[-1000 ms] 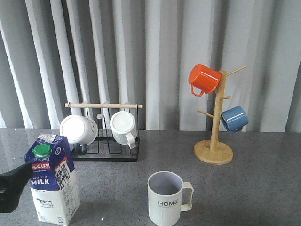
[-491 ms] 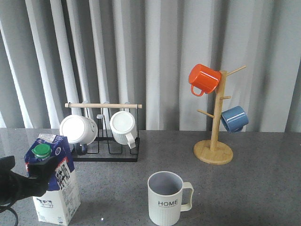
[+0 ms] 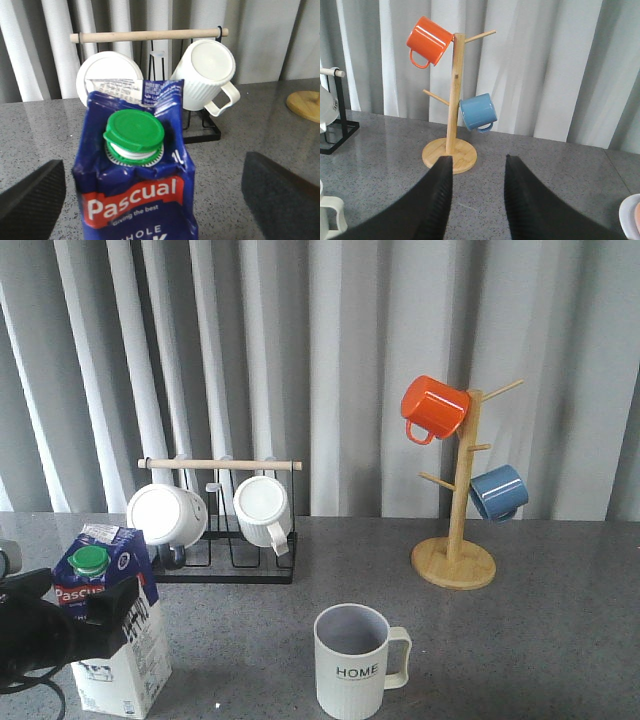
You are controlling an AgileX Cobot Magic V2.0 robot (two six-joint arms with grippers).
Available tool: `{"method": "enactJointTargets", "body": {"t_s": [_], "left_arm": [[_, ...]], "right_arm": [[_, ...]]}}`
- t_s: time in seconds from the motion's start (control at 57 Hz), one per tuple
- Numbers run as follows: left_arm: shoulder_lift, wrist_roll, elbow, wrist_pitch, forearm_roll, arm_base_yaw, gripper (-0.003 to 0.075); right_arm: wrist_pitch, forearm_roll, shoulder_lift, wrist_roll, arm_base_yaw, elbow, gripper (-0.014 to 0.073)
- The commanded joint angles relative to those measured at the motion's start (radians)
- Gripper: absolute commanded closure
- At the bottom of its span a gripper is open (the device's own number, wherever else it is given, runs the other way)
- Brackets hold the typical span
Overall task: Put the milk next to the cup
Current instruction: 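Reach the left gripper to the milk carton and grasp it, then lift the milk carton with the left gripper and carry it toward the mug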
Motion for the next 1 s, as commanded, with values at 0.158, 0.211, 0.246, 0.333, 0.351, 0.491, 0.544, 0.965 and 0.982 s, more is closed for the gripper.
{"method": "enactJointTargets", "body": {"t_s": [0.158, 0.211, 0.246, 0.333, 0.351, 0.491, 0.544, 0.965, 0.982], "left_arm": [[-0.020, 0.072, -0.036, -0.153, -0.115, -0.003, 0.0051], [-0.019, 0.072, -0.036, -0.157, -0.115, -0.003, 0.0052], [-0.019, 0.072, -0.036, -0.161, -0.115, -0.003, 0.0052], [-0.019, 0.072, -0.036, -0.169, -0.115, -0.003, 0.0054], [-0.019, 0.072, -0.036, -0.170, -0.128, -0.003, 0.0053], [0.018, 0.072, -0.041, -0.184, -0.139, -0.003, 0.0053], [0.041, 0.072, -0.048, -0.180, -0.139, -0.003, 0.0053], [0.119, 0.064, -0.070, -0.217, -0.140, -0.004, 0.0069], [0.120, 0.064, -0.070, -0.215, -0.140, -0.004, 0.0072]], "right_arm": [[-0.061, 0.008, -0.003, -0.002, 0.002, -0.027, 0.0328], [-0.061, 0.008, -0.003, -0.002, 0.002, -0.027, 0.0328], [-0.061, 0.008, -0.003, -0.002, 0.002, -0.027, 0.0328], [-0.061, 0.008, -0.003, -0.002, 0.002, -0.027, 0.0328], [-0.061, 0.008, -0.003, -0.002, 0.002, -0.027, 0.0328], [-0.061, 0.008, -0.003, -0.002, 0.002, -0.027, 0.0328], [-0.058, 0.008, -0.003, -0.001, 0.002, -0.027, 0.0328], [-0.057, 0.008, -0.003, -0.001, 0.002, -0.027, 0.0328], [-0.057, 0.008, -0.003, -0.001, 0.002, -0.027, 0.0328]]}}
